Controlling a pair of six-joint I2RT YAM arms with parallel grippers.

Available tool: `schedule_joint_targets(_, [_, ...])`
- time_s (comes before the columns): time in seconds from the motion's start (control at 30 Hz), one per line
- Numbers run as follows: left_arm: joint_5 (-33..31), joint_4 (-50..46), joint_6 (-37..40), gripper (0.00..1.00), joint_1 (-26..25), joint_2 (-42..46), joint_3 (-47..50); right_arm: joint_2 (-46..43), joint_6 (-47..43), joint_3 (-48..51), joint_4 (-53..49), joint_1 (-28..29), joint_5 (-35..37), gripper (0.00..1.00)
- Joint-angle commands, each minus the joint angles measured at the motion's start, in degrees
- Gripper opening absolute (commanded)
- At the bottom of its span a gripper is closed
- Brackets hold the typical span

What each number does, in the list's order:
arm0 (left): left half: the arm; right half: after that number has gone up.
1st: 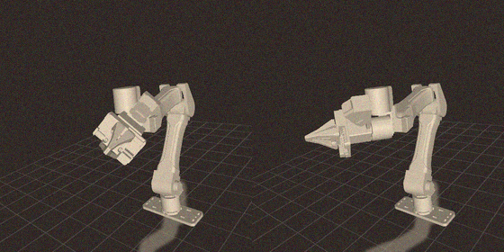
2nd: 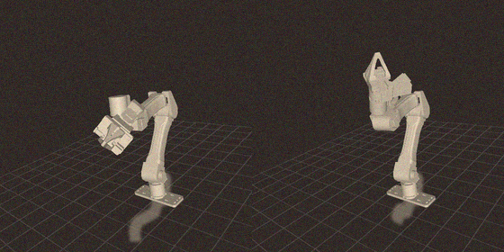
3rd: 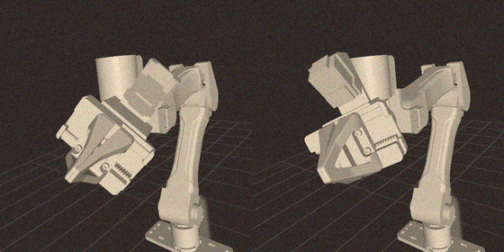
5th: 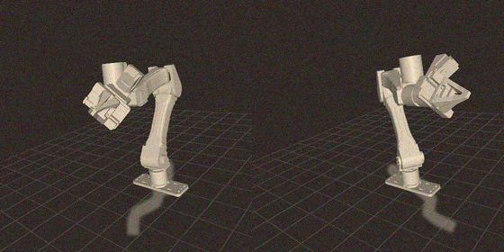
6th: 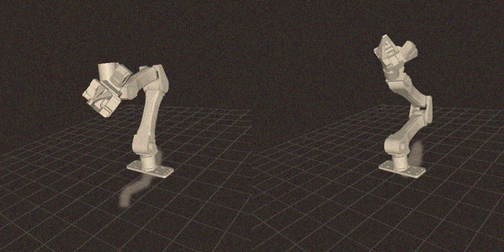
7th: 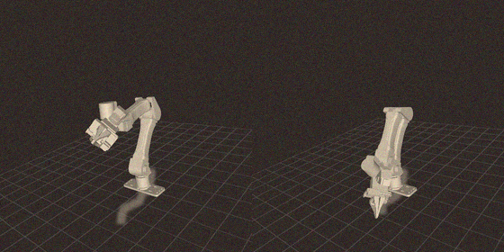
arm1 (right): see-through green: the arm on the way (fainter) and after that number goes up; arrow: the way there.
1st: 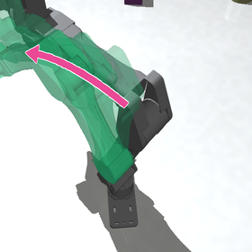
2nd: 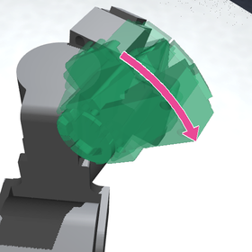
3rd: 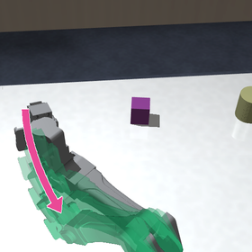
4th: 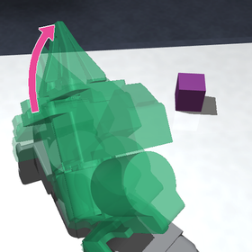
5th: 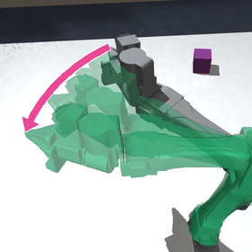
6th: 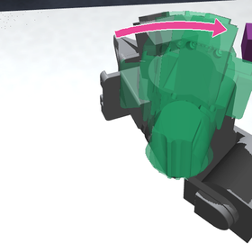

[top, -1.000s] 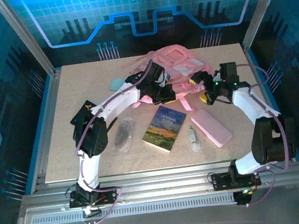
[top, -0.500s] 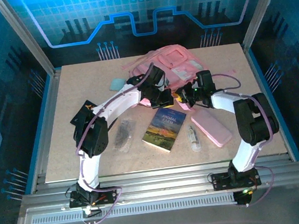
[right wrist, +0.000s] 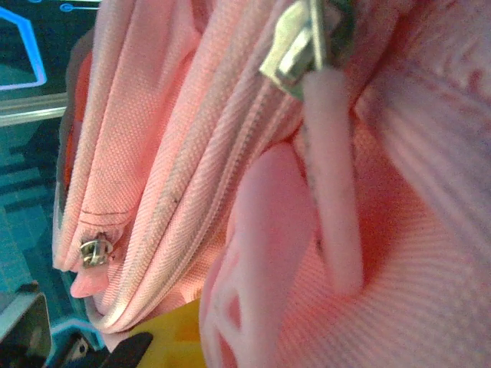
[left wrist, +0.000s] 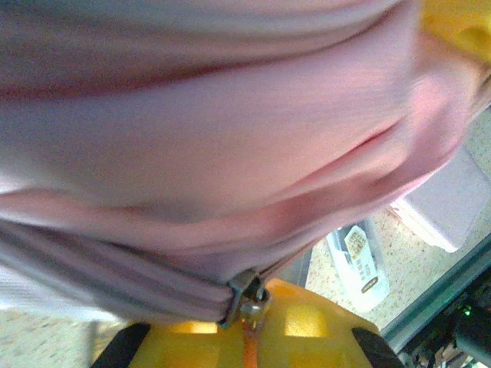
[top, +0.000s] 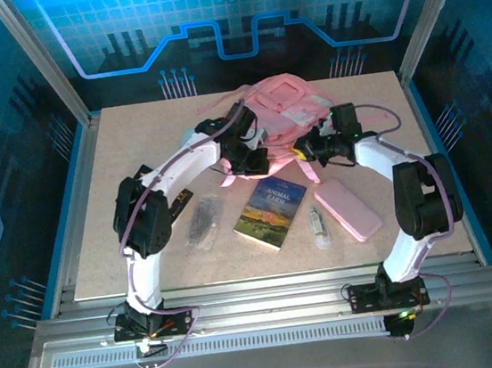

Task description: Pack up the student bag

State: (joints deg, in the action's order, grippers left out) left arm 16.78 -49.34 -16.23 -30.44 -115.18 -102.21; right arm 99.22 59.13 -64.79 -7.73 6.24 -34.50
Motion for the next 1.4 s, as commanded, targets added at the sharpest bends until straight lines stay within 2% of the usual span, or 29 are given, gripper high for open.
schedule_joint_targets(0.0, [-10.74,-17.09,2.02,0.00,8.97,4.87,1.70,0.97,-11.50,-4.50,-7.63,-7.26,5.22,0.00])
schedule_joint_targets(0.1, [-11.58,-17.25,2.55,0.00,9.97,4.52,2.39,1.77,-12.98,-5.67,-8.18,-8.44,6.30,0.00])
schedule_joint_targets(0.23, [-7.58,-16.73,0.81,0.00,8.67,4.21,2.31,5.31,-14.93,-10.06,-10.35,-9.57,7.25,0.00])
schedule_joint_targets(0.43, [-0.24,-12.55,-5.48,0.00,0.36,5.22,-0.57,10.48,-15.58,-17.67,-13.59,-9.67,9.70,0.00])
schedule_joint_targets(0.53, [4.14,-7.49,-10.06,0.00,-3.77,4.46,-1.98,11.26,-15.19,-19.86,-14.82,-9.78,10.69,0.05])
schedule_joint_targets(0.57, [5.33,-5.88,-11.33,0.00,-4.90,3.71,-2.83,11.18,-14.96,-20.52,-15.44,-9.84,10.53,0.11])
schedule_joint_targets(0.67, [6.46,-2.17,-13.72,0.00,-6.83,0.01,-6.71,8.67,-15.13,-19.75,-17.74,-10.00,10.78,0.54])
schedule_joint_targets(0.7, [6.98,-1.06,-14.57,0.00,-7.11,-1.60,-8.51,7.21,-15.27,-18.71,-18.78,-10.10,11.37,0.64])
schedule_joint_targets(0.8, [7.86,1.48,-16.57,0.00,-7.85,-6.35,-14.66,1.25,-15.60,-13.08,-20.32,-11.23,12.58,0.83])
schedule_joint_targets(0.9, [7.98,2.00,-17.52,0.00,-8.67,-10.74,-21.71,-6.23,-14.00,-5.05,-19.86,-13.43,10.68,0.95])
schedule_joint_targets(0.97, [8.38,1.96,-18.11,0.00,-9.28,-13.08,-25.45,-11.31,-12.17,0.50,-18.48,-14.30,8.63,1.00])
schedule_joint_targets(1.17, [9.40,3.37,-19.82,0.00,-10.59,-15.08,-27.21,-21.80,-1.97,12.45,-10.62,-11.37,5.01,1.00])
schedule_joint_targets(1.37, [10.11,2.72,-18.98,0.00,-11.77,-13.25,-24.80,-19.06,5.91,14.08,1.59,-5.40,8.18,0.98])
